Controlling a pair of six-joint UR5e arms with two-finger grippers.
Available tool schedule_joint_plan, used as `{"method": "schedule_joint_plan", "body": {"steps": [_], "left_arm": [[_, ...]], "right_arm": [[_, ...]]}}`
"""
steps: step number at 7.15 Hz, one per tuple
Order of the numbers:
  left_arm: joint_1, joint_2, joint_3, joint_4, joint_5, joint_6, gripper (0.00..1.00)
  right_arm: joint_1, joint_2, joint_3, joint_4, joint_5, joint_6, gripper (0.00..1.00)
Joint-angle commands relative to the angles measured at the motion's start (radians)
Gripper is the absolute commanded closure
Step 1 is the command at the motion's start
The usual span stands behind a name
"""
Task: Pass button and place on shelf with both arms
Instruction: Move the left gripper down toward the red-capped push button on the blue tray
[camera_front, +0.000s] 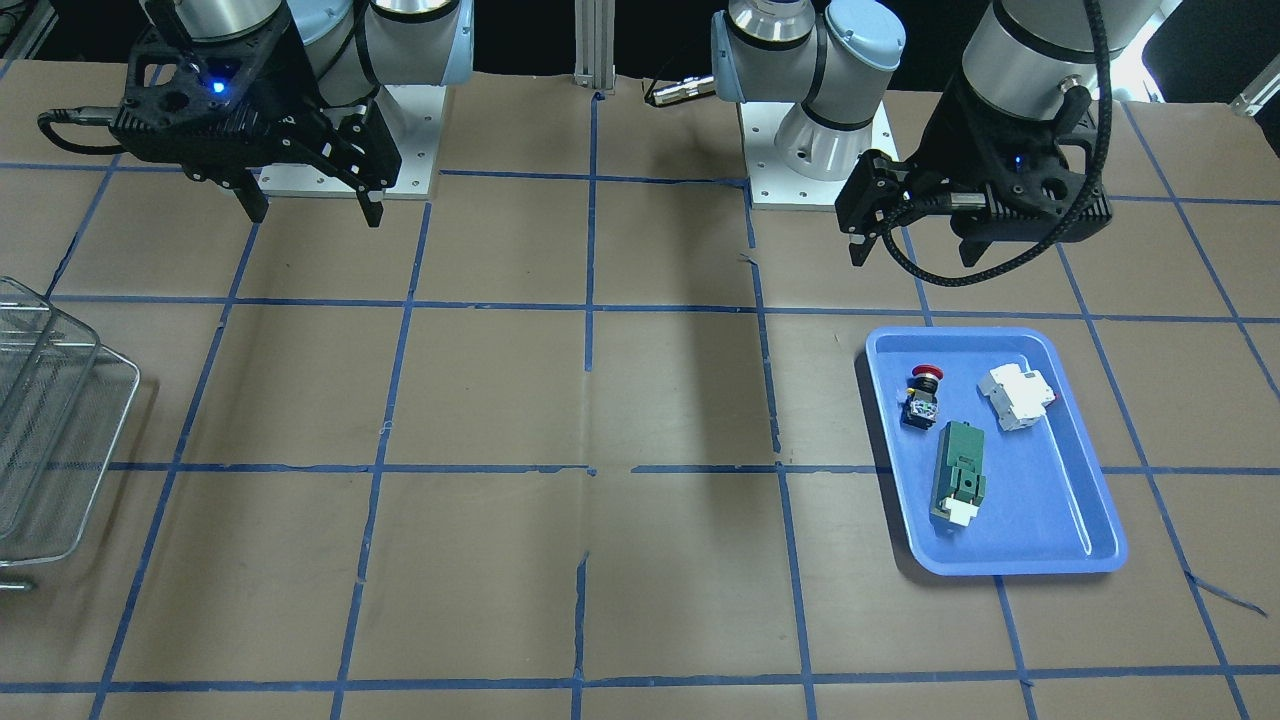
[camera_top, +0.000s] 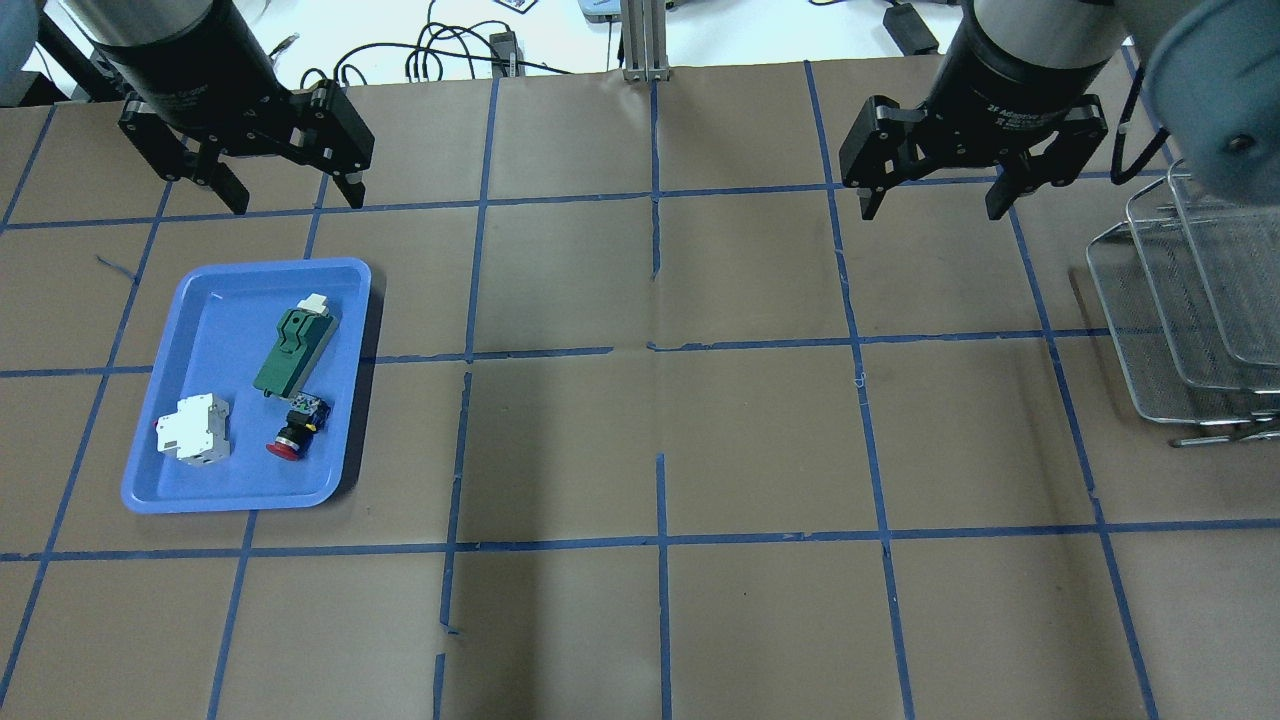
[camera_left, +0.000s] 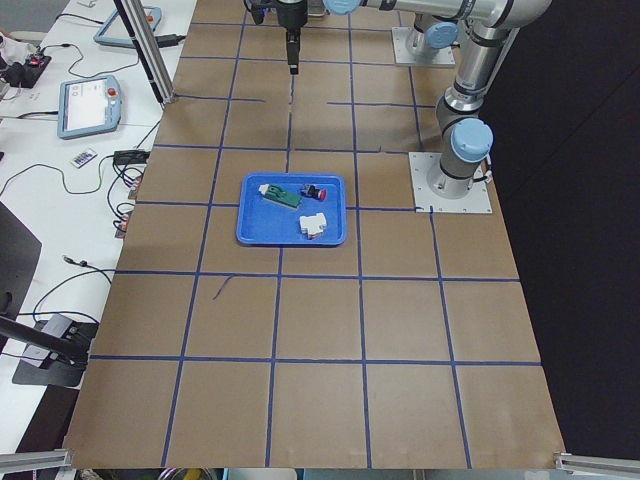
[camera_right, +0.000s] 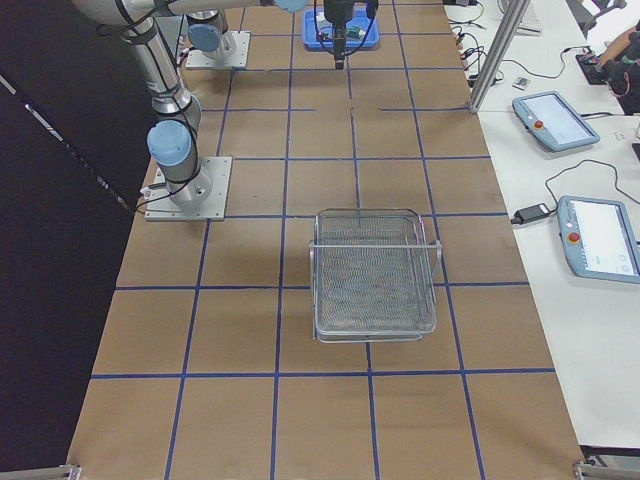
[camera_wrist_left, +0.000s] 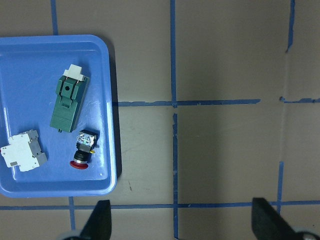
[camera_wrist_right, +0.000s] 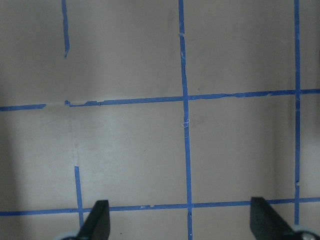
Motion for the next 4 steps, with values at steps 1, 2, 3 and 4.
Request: {"method": "schedule_joint_plan", "body": {"steps": [1, 2, 3, 4], "left_arm": [[0.0, 0.001, -0.005, 0.001, -0.004, -0.003, 0.0], [0.0, 0.005, -0.028, -0.002, -0.003, 0.016, 0.0], [0.023, 0.005, -0.06, 0.01, 0.003, 0.073, 0.0], [0.108, -0.004, -0.108, 0.011, -0.001, 0.205, 0.0]], "right_arm": [[0.0, 0.001, 0.0, 0.0, 0.0, -0.001, 0.0], [0.0, 0.0, 0.0, 0.0, 0.0, -0.001, 0.0], [0.0, 0.0, 0.0, 0.0, 0.0, -0.001, 0.0], [0.0, 0.0, -0.001, 0.0, -0.001, -0.001, 0.0]]}}
